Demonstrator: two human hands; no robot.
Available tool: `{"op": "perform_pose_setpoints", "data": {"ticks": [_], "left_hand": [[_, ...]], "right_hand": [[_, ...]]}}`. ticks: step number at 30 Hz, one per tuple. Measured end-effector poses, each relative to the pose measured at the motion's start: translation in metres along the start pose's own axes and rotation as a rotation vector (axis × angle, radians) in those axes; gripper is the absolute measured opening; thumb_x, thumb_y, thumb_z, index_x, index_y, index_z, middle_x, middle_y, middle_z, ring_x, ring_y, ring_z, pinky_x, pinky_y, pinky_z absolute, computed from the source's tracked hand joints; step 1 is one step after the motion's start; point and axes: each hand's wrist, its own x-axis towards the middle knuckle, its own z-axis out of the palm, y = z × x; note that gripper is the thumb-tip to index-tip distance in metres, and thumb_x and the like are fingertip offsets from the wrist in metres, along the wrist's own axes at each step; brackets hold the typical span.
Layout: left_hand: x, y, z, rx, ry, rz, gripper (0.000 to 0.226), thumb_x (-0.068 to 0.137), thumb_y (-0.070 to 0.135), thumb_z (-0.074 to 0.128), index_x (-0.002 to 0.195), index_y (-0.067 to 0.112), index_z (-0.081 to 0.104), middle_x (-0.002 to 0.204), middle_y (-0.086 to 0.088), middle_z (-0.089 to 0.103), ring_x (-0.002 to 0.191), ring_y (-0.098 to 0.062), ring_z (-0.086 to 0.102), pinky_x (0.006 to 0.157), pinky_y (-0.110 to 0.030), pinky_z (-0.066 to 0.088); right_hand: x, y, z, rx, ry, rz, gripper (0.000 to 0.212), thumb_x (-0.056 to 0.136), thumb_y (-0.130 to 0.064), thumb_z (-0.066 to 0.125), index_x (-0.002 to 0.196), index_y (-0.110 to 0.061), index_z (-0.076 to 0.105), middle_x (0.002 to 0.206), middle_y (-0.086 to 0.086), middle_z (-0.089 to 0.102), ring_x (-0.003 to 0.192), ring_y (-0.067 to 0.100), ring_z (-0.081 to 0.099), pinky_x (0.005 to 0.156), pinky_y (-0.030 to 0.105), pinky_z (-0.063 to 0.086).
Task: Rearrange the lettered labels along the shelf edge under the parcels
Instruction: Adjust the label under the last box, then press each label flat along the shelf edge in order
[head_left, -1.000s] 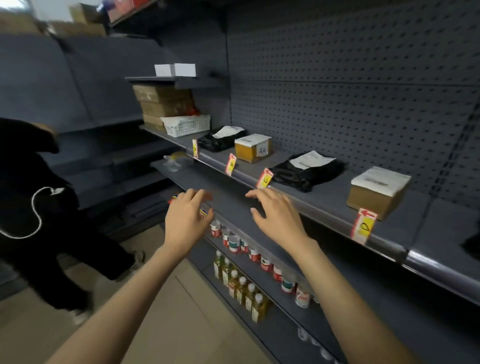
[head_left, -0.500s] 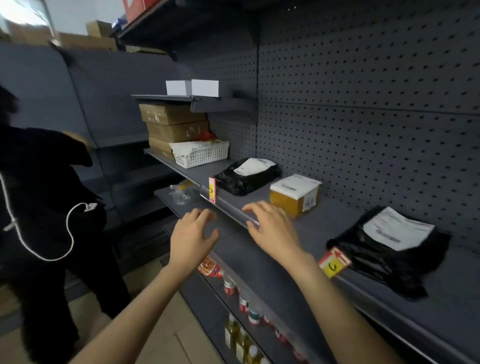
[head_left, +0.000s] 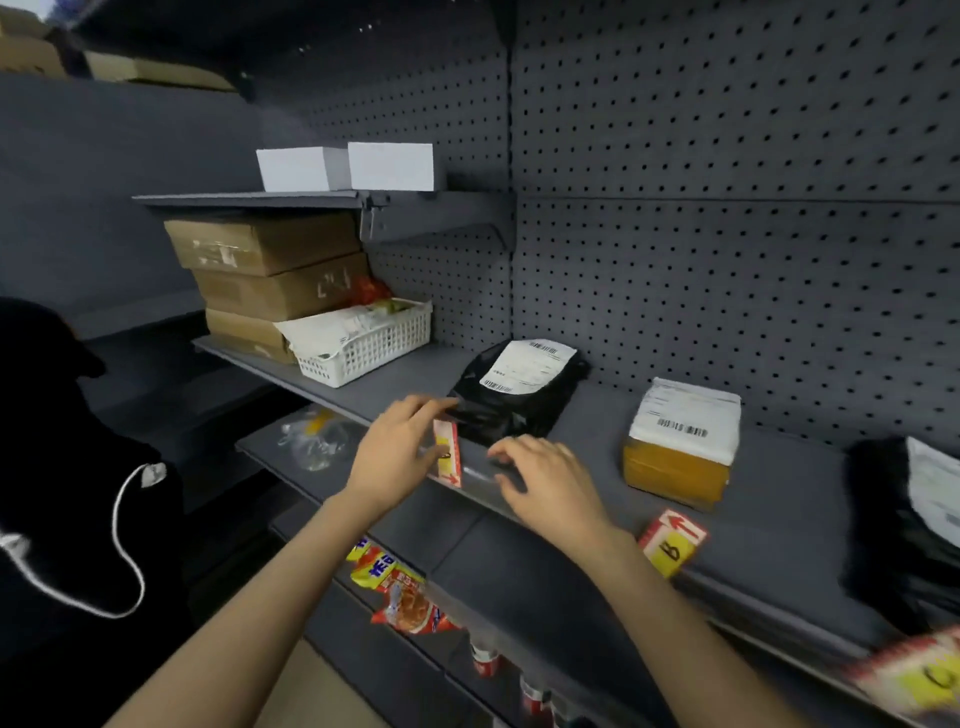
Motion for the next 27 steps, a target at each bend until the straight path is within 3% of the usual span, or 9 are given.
{"op": "perform_pose_setpoints", "data": {"ticks": [4,9,11,15,17,19,22,24,27], "left_hand": [[0.025,-0.035,0.008,-0.056,-0.113,0.222,0.041,0.079,0.022,0.069,0.118,0.022,0.056,0.111,-0.003,0.062,0.103,-0.023,0.055,0.087,-0.037,0.044],[0.028,-0.061,0.008,-0.075,-0.027,0.357,0.006,0.083,0.02,0.063,0.088,0.021,0.06,0.081,0.001,0.064,0.081,-0.023,0.057,0.066,-0.032,0.043],[0.029,-0.071,0.008,-0.164,-0.02,0.305,0.004,0.083,0.019,0.064,0.083,0.02,0.06,0.077,0.002,0.065,0.075,-0.022,0.059,0.061,-0.031,0.042],[0.026,-0.09,0.017,-0.534,-0.095,-0.045,0.006,0.08,0.019,0.069,0.078,0.02,0.063,0.071,0.002,0.067,0.069,-0.015,0.062,0.063,-0.029,0.046],[0.023,-0.091,0.026,-0.649,-0.129,-0.148,0.01,0.078,0.018,0.072,0.075,0.021,0.063,0.064,0.004,0.065,0.067,-0.015,0.062,0.063,-0.027,0.046],[0.02,-0.087,0.035,-0.69,-0.132,-0.173,0.01,0.075,0.018,0.074,0.074,0.022,0.065,0.06,0.004,0.064,0.066,-0.018,0.063,0.066,-0.028,0.047],[0.018,-0.083,0.044,-0.595,-0.062,-0.094,0.008,0.074,0.026,0.075,0.08,0.023,0.069,0.071,0.003,0.07,0.076,-0.019,0.064,0.079,-0.041,0.049],[0.016,-0.082,0.046,-0.455,-0.017,-0.043,0.013,0.075,0.031,0.074,0.085,0.025,0.071,0.088,0.001,0.065,0.089,-0.019,0.056,0.086,-0.038,0.04],[0.018,-0.084,0.045,-0.375,0.005,-0.01,0.018,0.076,0.033,0.072,0.09,0.022,0.071,0.095,-0.003,0.059,0.094,-0.022,0.05,0.081,-0.035,0.031]], "right_hand": [[0.015,-0.022,0.028,0.007,0.081,0.151,0.023,0.087,-0.026,0.056,0.11,-0.027,0.056,0.111,-0.006,0.062,0.106,0.016,0.055,0.093,0.031,0.038],[0.027,-0.054,0.052,0.0,0.181,0.284,0.023,0.085,-0.033,0.059,0.107,-0.027,0.059,0.107,-0.005,0.064,0.103,0.019,0.055,0.088,0.034,0.038],[0.029,-0.062,0.058,-0.021,0.214,0.332,0.022,0.085,-0.037,0.059,0.105,-0.027,0.06,0.106,-0.005,0.064,0.101,0.019,0.054,0.087,0.034,0.037],[0.037,-0.072,0.064,-0.064,0.195,0.384,0.011,0.086,-0.03,0.059,0.094,-0.027,0.065,0.105,-0.006,0.063,0.1,0.019,0.055,0.084,0.03,0.033],[0.039,-0.074,0.063,-0.074,0.212,0.401,0.012,0.087,-0.027,0.059,0.098,-0.027,0.061,0.103,-0.006,0.065,0.099,0.018,0.057,0.086,0.03,0.035],[0.038,-0.073,0.06,-0.073,0.259,0.427,0.016,0.088,-0.021,0.059,0.103,-0.026,0.057,0.1,-0.007,0.068,0.096,0.016,0.058,0.087,0.03,0.037],[0.032,-0.07,0.058,-0.141,0.282,0.449,0.015,0.088,-0.017,0.058,0.1,-0.025,0.061,0.095,-0.006,0.071,0.093,0.018,0.057,0.081,0.028,0.035],[0.028,-0.069,0.059,-0.177,0.291,0.44,0.013,0.087,-0.015,0.059,0.096,-0.022,0.064,0.091,-0.004,0.071,0.09,0.021,0.057,0.076,0.027,0.032],[0.027,-0.072,0.061,-0.224,0.31,0.43,0.013,0.085,-0.013,0.06,0.092,-0.022,0.066,0.087,-0.003,0.072,0.088,0.021,0.058,0.075,0.027,0.031]]}}
